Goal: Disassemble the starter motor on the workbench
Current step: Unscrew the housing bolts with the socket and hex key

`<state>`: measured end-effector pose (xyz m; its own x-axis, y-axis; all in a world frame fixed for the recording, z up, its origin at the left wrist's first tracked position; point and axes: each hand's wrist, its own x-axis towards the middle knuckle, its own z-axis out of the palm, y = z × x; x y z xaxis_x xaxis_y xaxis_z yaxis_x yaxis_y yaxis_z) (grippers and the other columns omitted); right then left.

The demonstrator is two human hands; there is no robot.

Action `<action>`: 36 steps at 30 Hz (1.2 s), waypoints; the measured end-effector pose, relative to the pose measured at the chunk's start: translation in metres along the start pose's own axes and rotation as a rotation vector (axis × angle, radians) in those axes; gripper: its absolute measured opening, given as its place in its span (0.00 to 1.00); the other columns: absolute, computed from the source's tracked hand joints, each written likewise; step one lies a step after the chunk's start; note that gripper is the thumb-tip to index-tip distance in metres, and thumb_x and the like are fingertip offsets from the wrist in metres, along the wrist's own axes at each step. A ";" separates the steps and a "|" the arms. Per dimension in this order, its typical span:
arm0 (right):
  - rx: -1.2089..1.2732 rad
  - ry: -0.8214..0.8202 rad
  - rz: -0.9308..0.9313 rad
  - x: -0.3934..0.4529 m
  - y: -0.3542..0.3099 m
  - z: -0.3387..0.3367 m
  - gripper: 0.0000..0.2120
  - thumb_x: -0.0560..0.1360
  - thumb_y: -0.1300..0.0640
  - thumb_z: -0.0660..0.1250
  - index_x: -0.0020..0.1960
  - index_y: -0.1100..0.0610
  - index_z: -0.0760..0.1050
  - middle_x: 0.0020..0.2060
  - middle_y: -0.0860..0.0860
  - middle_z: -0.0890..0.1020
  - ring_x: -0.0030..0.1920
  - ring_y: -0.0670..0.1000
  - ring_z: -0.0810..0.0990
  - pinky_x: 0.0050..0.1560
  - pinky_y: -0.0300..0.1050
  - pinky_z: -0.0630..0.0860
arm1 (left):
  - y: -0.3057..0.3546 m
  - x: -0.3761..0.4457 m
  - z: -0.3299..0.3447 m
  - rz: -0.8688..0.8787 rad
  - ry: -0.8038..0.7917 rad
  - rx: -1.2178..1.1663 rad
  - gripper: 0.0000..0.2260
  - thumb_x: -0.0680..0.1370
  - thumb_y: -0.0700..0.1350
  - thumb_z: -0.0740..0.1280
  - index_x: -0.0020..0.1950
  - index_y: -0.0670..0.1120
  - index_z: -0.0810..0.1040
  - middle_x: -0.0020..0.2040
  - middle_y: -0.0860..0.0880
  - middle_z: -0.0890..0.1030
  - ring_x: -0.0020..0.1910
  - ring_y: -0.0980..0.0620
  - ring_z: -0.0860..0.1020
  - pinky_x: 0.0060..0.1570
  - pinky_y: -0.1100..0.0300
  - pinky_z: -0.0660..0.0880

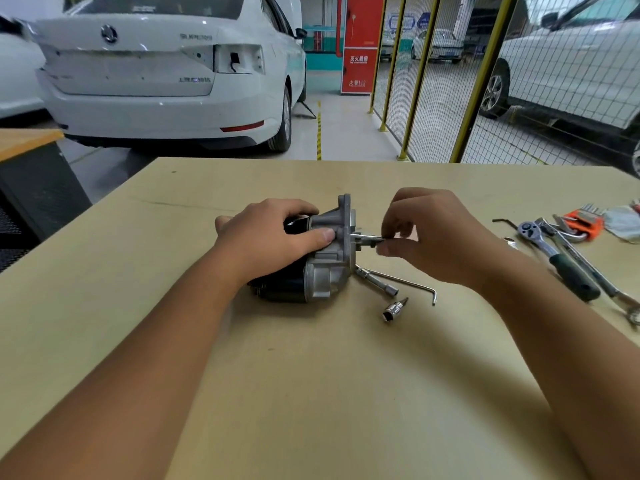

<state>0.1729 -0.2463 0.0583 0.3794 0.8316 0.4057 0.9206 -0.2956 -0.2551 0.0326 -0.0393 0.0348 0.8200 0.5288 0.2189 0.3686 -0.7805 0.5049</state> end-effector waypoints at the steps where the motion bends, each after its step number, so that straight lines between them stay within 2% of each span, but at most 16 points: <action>1: 0.018 0.003 0.012 0.000 0.001 0.001 0.06 0.71 0.54 0.77 0.42 0.52 0.81 0.38 0.42 0.77 0.38 0.42 0.75 0.39 0.42 0.71 | -0.001 0.000 0.000 0.003 0.000 0.001 0.33 0.63 0.80 0.57 0.63 0.70 0.76 0.61 0.65 0.79 0.63 0.56 0.75 0.56 0.50 0.58; 3: 0.043 -0.004 0.008 -0.001 0.001 0.000 0.05 0.73 0.53 0.75 0.43 0.53 0.80 0.37 0.43 0.77 0.37 0.42 0.74 0.37 0.41 0.67 | -0.001 0.000 0.000 0.007 0.007 0.012 0.33 0.62 0.80 0.56 0.63 0.70 0.76 0.61 0.65 0.79 0.63 0.55 0.75 0.56 0.50 0.58; 6: 0.029 -0.021 -0.021 0.000 0.004 -0.002 0.09 0.79 0.54 0.68 0.45 0.58 0.83 0.37 0.51 0.78 0.38 0.49 0.75 0.40 0.46 0.69 | -0.001 0.000 0.003 0.019 0.021 0.050 0.33 0.63 0.81 0.52 0.63 0.71 0.75 0.59 0.65 0.80 0.62 0.53 0.75 0.56 0.49 0.59; 8: -0.004 -0.025 -0.011 0.002 0.004 -0.003 0.10 0.80 0.56 0.67 0.46 0.61 0.83 0.39 0.53 0.78 0.40 0.52 0.75 0.41 0.46 0.67 | -0.001 0.001 0.003 0.016 0.023 0.048 0.32 0.64 0.81 0.50 0.62 0.72 0.75 0.58 0.65 0.80 0.61 0.53 0.75 0.56 0.48 0.59; 11: -0.039 0.032 -0.011 0.002 0.001 -0.003 0.08 0.78 0.57 0.69 0.47 0.60 0.85 0.40 0.52 0.79 0.41 0.51 0.75 0.43 0.45 0.69 | 0.000 0.001 0.002 0.009 0.019 0.032 0.31 0.65 0.80 0.52 0.62 0.71 0.76 0.59 0.65 0.80 0.62 0.54 0.75 0.56 0.48 0.59; 15: -0.080 0.069 0.003 0.000 -0.003 -0.005 0.04 0.75 0.54 0.73 0.45 0.54 0.84 0.40 0.46 0.79 0.42 0.51 0.77 0.45 0.55 0.77 | -0.001 0.001 0.001 0.015 0.016 0.027 0.30 0.66 0.79 0.58 0.63 0.70 0.76 0.63 0.65 0.79 0.65 0.53 0.75 0.57 0.49 0.59; 18: -0.072 0.057 0.012 0.000 -0.003 -0.006 0.04 0.74 0.53 0.75 0.44 0.53 0.84 0.39 0.44 0.78 0.39 0.47 0.76 0.42 0.50 0.76 | -0.002 0.000 0.001 0.016 0.014 0.026 0.30 0.65 0.79 0.58 0.64 0.70 0.76 0.63 0.64 0.79 0.65 0.53 0.75 0.57 0.49 0.58; 21: -0.047 -0.018 0.018 -0.002 -0.002 -0.006 0.05 0.76 0.51 0.73 0.45 0.52 0.83 0.39 0.44 0.78 0.36 0.42 0.74 0.37 0.40 0.69 | -0.002 0.000 0.002 0.030 0.023 0.033 0.30 0.66 0.79 0.57 0.64 0.70 0.76 0.62 0.65 0.80 0.64 0.53 0.75 0.56 0.49 0.58; 24: -0.078 -0.109 0.048 -0.003 0.001 -0.005 0.08 0.80 0.52 0.67 0.50 0.54 0.83 0.41 0.48 0.79 0.41 0.49 0.75 0.40 0.45 0.66 | -0.002 -0.001 0.003 0.033 0.022 0.031 0.28 0.69 0.77 0.53 0.63 0.71 0.76 0.59 0.64 0.81 0.63 0.53 0.75 0.55 0.49 0.58; 27: -0.104 -0.101 0.061 -0.003 0.002 -0.006 0.08 0.80 0.54 0.67 0.50 0.56 0.84 0.41 0.50 0.79 0.42 0.52 0.76 0.42 0.46 0.68 | -0.002 -0.001 0.002 0.026 0.028 0.027 0.27 0.70 0.76 0.53 0.63 0.71 0.76 0.59 0.64 0.81 0.64 0.52 0.75 0.55 0.49 0.57; 31: -0.093 -0.002 0.053 -0.004 -0.004 -0.006 0.03 0.74 0.53 0.75 0.43 0.52 0.83 0.39 0.45 0.78 0.40 0.47 0.76 0.41 0.45 0.71 | -0.002 -0.001 0.002 0.030 0.025 0.023 0.28 0.68 0.77 0.55 0.64 0.71 0.76 0.60 0.65 0.80 0.64 0.52 0.75 0.55 0.49 0.57; 33: -0.078 0.035 0.078 -0.005 -0.005 -0.004 0.07 0.71 0.51 0.77 0.40 0.48 0.79 0.38 0.41 0.75 0.39 0.42 0.73 0.37 0.40 0.68 | -0.003 -0.002 0.002 0.040 0.027 0.037 0.29 0.68 0.78 0.56 0.64 0.71 0.76 0.61 0.65 0.80 0.65 0.52 0.75 0.56 0.49 0.57; 36: -0.015 0.005 0.105 -0.009 -0.003 -0.001 0.07 0.73 0.51 0.75 0.42 0.51 0.78 0.36 0.42 0.76 0.36 0.42 0.73 0.34 0.38 0.65 | -0.004 -0.003 0.003 0.042 0.038 0.052 0.30 0.67 0.79 0.55 0.65 0.72 0.74 0.62 0.65 0.80 0.66 0.51 0.75 0.56 0.49 0.57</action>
<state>0.1670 -0.2528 0.0561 0.4746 0.7932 0.3816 0.8769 -0.3884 -0.2832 0.0303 -0.0387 0.0299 0.8181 0.5072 0.2712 0.3575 -0.8178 0.4510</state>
